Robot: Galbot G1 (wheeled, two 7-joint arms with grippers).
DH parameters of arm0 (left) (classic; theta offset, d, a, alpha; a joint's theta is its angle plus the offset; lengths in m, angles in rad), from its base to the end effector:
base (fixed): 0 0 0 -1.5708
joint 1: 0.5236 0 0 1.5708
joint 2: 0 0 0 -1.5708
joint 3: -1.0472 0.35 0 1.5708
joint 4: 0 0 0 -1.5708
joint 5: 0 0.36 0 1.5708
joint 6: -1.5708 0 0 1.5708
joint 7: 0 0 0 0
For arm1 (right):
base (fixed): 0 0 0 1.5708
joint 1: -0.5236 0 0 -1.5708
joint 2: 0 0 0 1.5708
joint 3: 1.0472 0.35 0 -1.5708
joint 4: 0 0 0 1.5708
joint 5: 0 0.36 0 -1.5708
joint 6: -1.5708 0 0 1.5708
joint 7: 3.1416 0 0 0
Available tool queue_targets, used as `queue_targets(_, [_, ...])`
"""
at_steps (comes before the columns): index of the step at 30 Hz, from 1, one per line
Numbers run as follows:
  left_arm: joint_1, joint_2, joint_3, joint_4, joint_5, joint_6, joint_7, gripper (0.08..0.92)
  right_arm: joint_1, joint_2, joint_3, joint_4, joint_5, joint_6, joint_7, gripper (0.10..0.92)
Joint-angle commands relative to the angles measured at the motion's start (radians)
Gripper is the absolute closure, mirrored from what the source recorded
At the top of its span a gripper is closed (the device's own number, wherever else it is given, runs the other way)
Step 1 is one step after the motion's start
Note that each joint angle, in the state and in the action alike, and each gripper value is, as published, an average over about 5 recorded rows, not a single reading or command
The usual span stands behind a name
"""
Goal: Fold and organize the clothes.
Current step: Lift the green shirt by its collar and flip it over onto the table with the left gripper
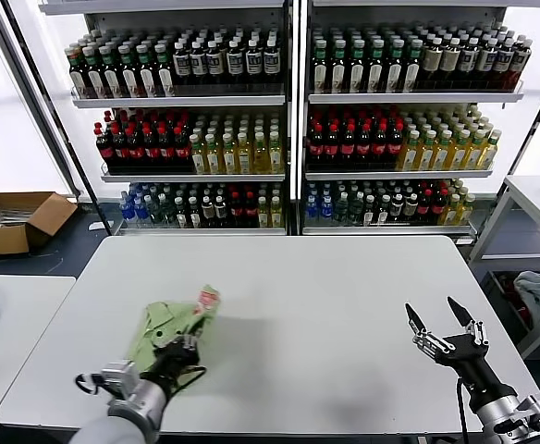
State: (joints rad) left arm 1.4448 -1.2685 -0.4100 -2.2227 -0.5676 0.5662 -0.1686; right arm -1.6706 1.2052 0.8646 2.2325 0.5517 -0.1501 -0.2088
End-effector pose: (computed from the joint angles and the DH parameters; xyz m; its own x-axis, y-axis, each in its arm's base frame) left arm 0.2098 0.0082 -0.2348 -0.8887 0.2656 0.3738 0.1746 0.9497 -0.2598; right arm 0.1669 -0.1347 -0.2264 -0.9815 -0.1894 0.0278 -0.1872 0.9800 0.0675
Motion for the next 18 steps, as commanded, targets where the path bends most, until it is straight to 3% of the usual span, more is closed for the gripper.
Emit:
queue_targets(1, [-0.104,-0.085,0.257,0.094,-0.121,-0.001,-0.078,0.887,-0.021,0.008,0.003,0.013,-0.015,-0.003,-0.001,0.203])
queue_targets(6, [-0.123,-0.080,0.229,0.097,-0.167,-0.032,-0.081,0.836,-0.017,0.018,-0.047,0.024,-0.065,-0.022,0.003,0.203])
queue_targets(13, [-0.085,-0.035,0.140,0.006,-0.225,-0.028,-0.067,0.634,0.009,-0.004,-0.169,0.022,-0.088,-0.091,0.037,0.203])
queue_targets(18, [-0.071,0.027,-0.027,-0.038,-0.209,-0.030,-0.038,0.495,0.097,-0.041,-0.353,-0.009,-0.084,-0.183,0.080,0.203])
